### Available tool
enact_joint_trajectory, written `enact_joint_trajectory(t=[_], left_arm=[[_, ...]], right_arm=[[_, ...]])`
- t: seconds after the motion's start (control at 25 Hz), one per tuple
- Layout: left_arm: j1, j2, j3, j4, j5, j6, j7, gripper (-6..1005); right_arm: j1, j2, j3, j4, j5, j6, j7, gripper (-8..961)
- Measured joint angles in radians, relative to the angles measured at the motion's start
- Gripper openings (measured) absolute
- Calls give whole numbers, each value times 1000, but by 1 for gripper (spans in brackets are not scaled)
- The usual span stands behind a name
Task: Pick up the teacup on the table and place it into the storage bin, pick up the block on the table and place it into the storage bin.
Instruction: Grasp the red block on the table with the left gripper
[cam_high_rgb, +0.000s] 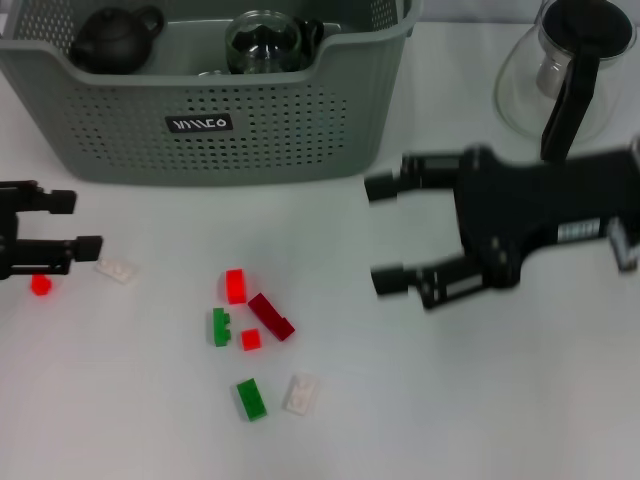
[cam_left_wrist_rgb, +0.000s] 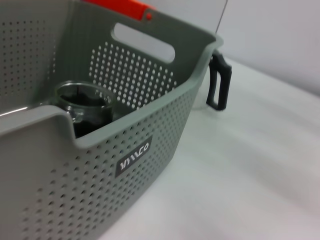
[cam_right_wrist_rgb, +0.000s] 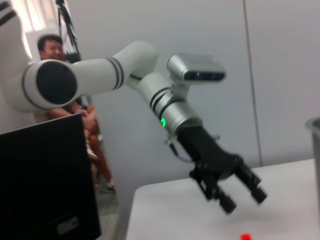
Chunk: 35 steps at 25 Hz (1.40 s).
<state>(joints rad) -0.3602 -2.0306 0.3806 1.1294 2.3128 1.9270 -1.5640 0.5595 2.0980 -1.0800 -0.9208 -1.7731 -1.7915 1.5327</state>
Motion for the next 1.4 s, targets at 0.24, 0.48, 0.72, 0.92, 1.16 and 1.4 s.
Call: enact_joint_trajectory(t=[0.24, 0.48, 0.72, 0.92, 1.16, 1.4], left_arm=[[0, -18, 5, 112, 70, 16, -8, 751], [-9, -57, 14, 196, 182, -26, -25, 749], [-14, -85, 56, 244, 276, -75, -12, 744], [-16, -112, 145, 252, 369, -145, -20, 740], [-41, -136, 215, 263, 460, -191, -41, 736], [-57, -134, 294, 277, 528, -199, -86, 731]], right_arm=[[13, -1, -5, 170, -55, 36, -122, 945], [52, 1, -17, 240, -67, 95, -128, 945], [90, 2, -30, 285, -68, 143, -129, 945], [107, 2, -52, 303, -68, 169, -131, 944], [112, 2, -60, 309, -68, 190, -130, 943], [112, 2, -60, 310, -68, 199, -128, 942]])
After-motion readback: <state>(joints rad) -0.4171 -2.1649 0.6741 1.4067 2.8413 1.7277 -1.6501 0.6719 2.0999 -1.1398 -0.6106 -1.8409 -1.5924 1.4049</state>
